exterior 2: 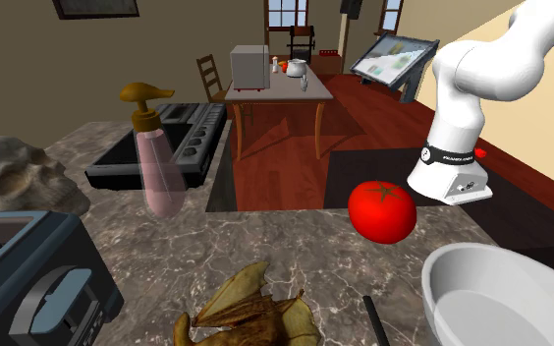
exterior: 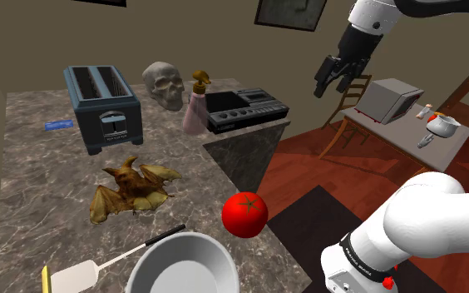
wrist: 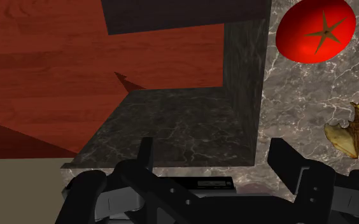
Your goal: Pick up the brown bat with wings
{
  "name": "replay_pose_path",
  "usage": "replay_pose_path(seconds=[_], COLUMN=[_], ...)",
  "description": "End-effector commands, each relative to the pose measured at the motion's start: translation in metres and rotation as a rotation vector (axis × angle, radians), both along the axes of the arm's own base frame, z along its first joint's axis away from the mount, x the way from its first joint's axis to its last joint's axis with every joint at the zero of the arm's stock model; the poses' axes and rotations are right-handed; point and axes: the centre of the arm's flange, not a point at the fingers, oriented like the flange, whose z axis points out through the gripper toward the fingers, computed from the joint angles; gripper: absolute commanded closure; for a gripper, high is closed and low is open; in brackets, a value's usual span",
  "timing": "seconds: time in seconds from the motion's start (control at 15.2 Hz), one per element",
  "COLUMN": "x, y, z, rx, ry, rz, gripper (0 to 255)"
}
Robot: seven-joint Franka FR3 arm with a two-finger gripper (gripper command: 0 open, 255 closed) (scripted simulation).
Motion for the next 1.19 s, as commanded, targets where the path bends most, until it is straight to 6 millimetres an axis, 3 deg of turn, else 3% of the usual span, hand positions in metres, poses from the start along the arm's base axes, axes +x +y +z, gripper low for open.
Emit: replay_pose_path(seconds=[0.0, 1.12], x=[0.0, 0.071], y=[0.0, 0.185], z=[0.0, -0.111], rx=[0.0, -0.005], ry=[0.0, -0.037], rz=[0.0, -0.215], gripper=[0, 0])
